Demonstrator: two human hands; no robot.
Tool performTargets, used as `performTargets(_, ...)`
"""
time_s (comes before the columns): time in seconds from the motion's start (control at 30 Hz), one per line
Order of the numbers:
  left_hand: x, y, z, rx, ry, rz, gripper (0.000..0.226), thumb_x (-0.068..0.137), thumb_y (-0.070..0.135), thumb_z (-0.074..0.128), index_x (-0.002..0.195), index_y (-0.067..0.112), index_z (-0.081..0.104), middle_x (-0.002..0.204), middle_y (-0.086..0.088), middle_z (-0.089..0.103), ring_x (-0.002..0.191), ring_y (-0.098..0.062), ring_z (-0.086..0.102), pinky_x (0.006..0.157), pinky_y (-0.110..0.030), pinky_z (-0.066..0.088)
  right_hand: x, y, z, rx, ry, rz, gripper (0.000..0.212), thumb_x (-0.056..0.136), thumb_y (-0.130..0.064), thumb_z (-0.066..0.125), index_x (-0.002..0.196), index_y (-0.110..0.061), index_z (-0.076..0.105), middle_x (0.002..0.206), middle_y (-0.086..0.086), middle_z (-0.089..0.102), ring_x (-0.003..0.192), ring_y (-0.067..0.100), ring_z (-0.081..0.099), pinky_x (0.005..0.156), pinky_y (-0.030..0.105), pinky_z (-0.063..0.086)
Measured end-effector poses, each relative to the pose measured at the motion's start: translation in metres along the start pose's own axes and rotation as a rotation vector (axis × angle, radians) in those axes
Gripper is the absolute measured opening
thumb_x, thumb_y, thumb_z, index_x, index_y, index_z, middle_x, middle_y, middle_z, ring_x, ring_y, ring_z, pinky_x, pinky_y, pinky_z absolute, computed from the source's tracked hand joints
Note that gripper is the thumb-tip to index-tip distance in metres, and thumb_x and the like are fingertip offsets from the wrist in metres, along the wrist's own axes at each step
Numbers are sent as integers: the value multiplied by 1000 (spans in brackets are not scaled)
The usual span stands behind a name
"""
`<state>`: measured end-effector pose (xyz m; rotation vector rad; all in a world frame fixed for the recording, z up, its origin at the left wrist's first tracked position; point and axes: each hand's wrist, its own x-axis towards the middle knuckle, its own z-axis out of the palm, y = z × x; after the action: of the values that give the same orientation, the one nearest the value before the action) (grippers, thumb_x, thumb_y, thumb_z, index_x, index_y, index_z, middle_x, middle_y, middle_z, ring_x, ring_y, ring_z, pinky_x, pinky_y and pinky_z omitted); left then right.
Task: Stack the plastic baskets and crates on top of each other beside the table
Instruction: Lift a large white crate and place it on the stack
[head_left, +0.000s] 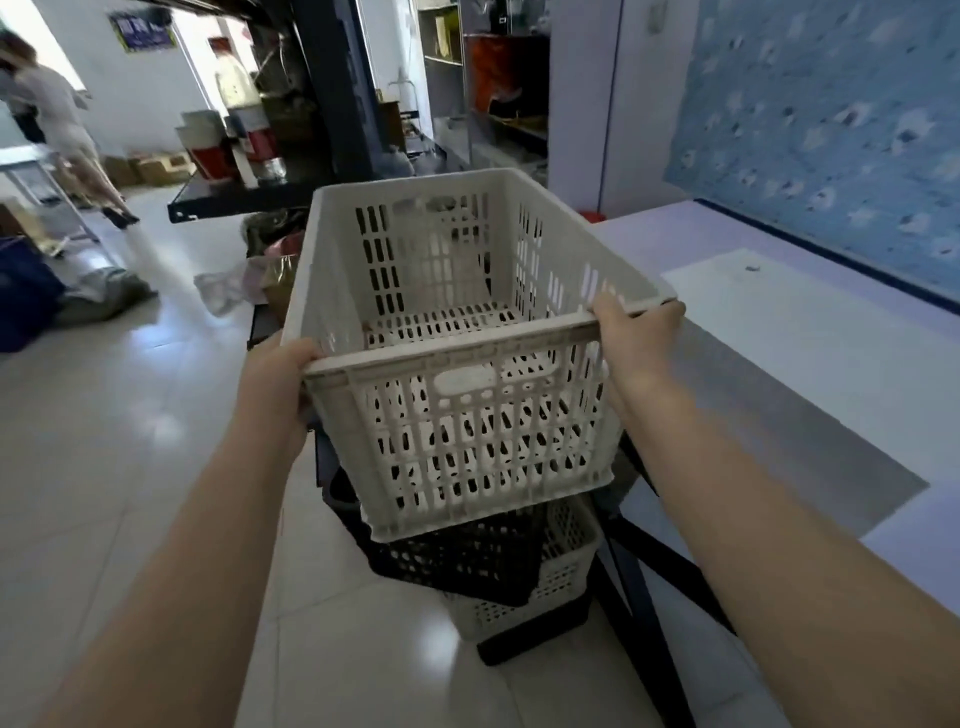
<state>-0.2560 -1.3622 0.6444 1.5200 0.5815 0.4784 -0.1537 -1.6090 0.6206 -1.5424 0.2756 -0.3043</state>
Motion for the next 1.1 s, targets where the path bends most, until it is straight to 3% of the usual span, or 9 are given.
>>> performTargets(0.23,42,-36,-34,101,-11,-86,53,78,-2,35,130,-1,46,73,-3,40,62,-16,36,54,-26,31,-41,38,45,21,49,64,45,77,-16,67,104,-16,31,112,4,38,106,22,48,80,24,41)
performTargets(0.4,63,-36,-49,-20,-79,-93,25,58,11,39,80,14,50,71,-2,39,60,-14,34,53,-24,27,-56,41,71,4,131,69,45,75,-17,67,104,-17,32,111,1,37,110,24,48,85,27,44)
performTargets(0.47,69,-36,-49,-69,-92,-98,6,71,16,47,77,18,48,68,0,48,61,-12,40,53,-22,33,-59,43,75,40,146,66,46,75,-18,68,107,-17,34,114,2,39,113,22,48,90,28,45)
performTargets(0.53,72,-43,-52,-136,-121,-133,22,96,27,36,80,24,51,56,9,64,64,-6,50,54,-17,44,-63,49,72,157,125,60,54,80,-21,68,124,-16,36,126,3,42,119,18,47,97,26,42)
performTargets(0.67,89,-93,-63,-170,-62,-186,47,100,46,19,117,23,57,118,5,61,110,-11,56,98,-26,44,-83,91,54,230,239,69,51,97,-22,44,144,-14,25,146,1,31,132,11,33,105,18,30)
performTargets(0.77,101,-156,-66,95,-21,-337,33,100,27,33,127,18,50,118,0,48,110,-14,46,91,-32,34,-99,145,40,28,317,232,45,98,-19,43,140,-11,34,143,4,39,129,17,39,106,25,33)
performTargets(0.9,117,-221,-65,315,-200,-615,44,97,20,40,141,14,39,145,-2,42,132,-28,40,97,-46,34,-104,203,48,-193,-32,593,48,91,-15,56,136,-7,43,128,10,57,110,26,55,81,29,43)
performTargets(1.0,127,-242,-63,305,-214,-687,24,96,11,40,115,12,55,119,-5,51,111,-28,54,94,-49,40,-89,238,57,-207,-164,758,65,88,-12,60,144,-13,28,124,5,50,116,27,51,96,40,46)
performTargets(1.1,127,-246,-58,332,-133,-607,29,96,4,35,75,18,49,85,-7,55,70,-16,50,65,-33,45,-76,265,61,-479,-136,730,50,91,-5,53,137,1,34,129,20,53,117,37,52,100,45,45)
